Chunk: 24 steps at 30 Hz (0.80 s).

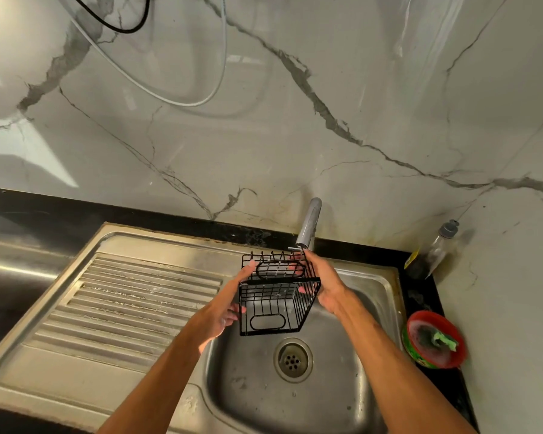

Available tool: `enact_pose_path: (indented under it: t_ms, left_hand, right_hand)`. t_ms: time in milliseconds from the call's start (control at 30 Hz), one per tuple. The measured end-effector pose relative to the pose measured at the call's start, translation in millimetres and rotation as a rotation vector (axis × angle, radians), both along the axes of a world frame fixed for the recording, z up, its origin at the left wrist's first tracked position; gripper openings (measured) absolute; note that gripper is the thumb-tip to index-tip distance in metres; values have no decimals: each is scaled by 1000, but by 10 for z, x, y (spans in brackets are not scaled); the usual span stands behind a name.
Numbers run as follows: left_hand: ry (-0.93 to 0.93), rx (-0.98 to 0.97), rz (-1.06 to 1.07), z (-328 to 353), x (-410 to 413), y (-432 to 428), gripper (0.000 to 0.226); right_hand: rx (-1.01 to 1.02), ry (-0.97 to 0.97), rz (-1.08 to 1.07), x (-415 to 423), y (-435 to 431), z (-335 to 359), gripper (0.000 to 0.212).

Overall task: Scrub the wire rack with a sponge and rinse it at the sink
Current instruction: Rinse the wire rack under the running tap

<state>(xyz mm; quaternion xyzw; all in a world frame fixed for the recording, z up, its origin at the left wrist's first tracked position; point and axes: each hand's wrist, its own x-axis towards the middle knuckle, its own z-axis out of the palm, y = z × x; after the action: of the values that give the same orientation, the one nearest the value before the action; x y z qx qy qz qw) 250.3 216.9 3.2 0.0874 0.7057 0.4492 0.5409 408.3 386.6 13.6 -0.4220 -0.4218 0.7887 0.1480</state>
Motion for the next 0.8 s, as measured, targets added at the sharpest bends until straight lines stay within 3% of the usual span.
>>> enact_pose_path:
  t_ms: [67,200,367,467,667,800]
  left_hand:
    - [-13,1,-5,1,-17,-7,149]
    - [-39,-31,18,-30,-46,-49,140]
    - [-93,5,83,-164,-69,-128,89]
    - [-116,-3,86,-189,-89,-130,76]
    - [-256,-30,134,-134,-151,-139,84]
    - [-367,-33,216,-155,-157,-162,106]
  right_hand:
    - [13,-37,26,-11,23,-28,45]
    - [47,-47,80,-58,2,4,41]
    - [224,-23,72,-201,-35,49,31]
    - [359,49,65,-224,-89,12,31]
    - [583,77,162,-202,-293,13,45]
    - [755,-18,190,-102,-433,-100,47]
